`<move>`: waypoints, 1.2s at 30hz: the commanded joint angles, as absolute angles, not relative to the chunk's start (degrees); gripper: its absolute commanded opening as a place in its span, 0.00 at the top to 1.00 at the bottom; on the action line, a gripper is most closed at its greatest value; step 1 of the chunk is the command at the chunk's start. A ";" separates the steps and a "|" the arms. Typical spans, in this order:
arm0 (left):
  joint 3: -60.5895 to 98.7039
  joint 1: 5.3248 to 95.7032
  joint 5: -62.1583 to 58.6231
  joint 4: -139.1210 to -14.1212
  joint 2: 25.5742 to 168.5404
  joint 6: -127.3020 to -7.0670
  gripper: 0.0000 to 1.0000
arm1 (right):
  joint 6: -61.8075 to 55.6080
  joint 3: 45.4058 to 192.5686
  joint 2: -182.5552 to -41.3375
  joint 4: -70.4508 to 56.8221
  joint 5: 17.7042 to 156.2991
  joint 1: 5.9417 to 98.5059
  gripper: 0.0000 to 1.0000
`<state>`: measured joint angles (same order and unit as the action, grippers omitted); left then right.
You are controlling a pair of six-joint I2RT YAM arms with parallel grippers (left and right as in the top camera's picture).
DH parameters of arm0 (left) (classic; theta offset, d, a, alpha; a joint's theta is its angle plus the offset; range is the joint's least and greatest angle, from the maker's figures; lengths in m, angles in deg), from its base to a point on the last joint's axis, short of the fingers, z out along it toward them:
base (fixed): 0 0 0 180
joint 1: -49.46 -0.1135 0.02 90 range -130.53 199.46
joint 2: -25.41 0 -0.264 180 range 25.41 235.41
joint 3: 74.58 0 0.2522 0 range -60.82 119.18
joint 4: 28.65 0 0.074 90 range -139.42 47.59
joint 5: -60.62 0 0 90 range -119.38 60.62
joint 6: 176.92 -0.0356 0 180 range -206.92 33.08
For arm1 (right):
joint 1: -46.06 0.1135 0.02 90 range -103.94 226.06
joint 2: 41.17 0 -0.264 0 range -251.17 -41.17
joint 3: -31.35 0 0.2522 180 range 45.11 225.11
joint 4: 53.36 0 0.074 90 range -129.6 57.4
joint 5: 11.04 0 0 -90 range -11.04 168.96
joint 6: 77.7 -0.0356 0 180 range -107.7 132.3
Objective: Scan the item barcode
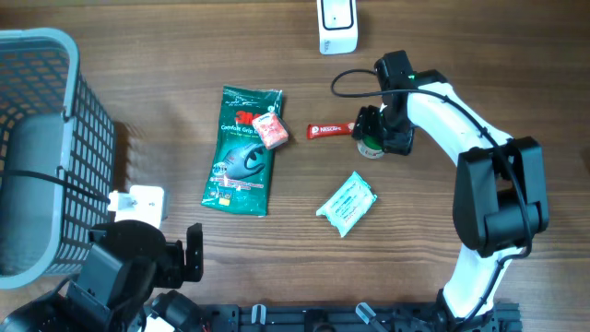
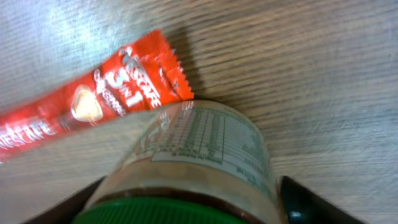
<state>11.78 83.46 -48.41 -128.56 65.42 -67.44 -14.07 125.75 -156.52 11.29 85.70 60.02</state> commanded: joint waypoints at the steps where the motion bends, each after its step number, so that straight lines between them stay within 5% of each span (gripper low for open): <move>1: 11.95 83.27 -48.93 -128.45 65.11 -66.74 0.00 | -4.80 127.37 -157.53 13.65 80.59 59.99 0.01; 16: 11.95 83.27 -48.93 -128.45 65.11 -66.71 0.00 | -25.63 134.30 -158.23 20.17 82.79 60.04 0.01; 21: 11.95 83.27 -48.93 -128.45 65.11 -66.71 0.00 | -26.29 133.55 -161.29 19.03 82.79 60.10 0.10; 28: 11.95 83.27 -48.93 -128.45 65.11 -66.71 0.00 | -26.86 133.55 -162.73 18.40 82.84 60.10 0.36; 36: 11.95 83.27 -48.93 -128.45 65.11 -66.71 0.00 | -16.10 139.43 -160.65 29.11 92.00 58.73 0.44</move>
<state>11.78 83.46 -48.43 -128.54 65.42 -67.44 -21.28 134.56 -161.99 24.58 87.30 59.51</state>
